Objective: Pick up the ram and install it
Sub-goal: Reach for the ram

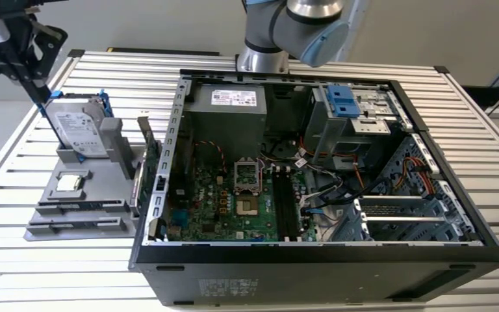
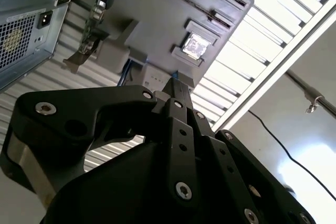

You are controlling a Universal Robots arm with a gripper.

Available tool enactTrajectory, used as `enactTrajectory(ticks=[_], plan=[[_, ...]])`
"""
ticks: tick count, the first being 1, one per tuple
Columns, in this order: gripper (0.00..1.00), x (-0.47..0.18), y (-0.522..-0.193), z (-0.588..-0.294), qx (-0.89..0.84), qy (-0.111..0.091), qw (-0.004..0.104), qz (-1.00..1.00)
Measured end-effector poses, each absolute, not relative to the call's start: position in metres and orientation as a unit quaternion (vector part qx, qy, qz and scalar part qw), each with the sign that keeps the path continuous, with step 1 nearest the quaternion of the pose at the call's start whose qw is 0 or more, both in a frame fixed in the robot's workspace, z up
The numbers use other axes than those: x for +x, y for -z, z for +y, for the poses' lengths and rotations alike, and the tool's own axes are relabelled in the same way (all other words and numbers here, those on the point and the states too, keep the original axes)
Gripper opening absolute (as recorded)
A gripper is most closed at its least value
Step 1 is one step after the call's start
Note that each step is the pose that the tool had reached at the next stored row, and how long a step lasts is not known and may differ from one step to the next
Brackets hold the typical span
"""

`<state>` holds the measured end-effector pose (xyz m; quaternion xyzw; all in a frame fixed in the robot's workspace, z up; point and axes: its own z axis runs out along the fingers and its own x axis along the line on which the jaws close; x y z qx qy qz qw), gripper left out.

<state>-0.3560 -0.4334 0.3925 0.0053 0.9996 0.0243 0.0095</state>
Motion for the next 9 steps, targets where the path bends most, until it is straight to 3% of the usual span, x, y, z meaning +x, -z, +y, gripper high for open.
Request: enactTrajectory(ticks=[9], plan=[[0.0,-0.356,-0.3924,-0.4388,0.004,-0.024,0.009,1.0]])
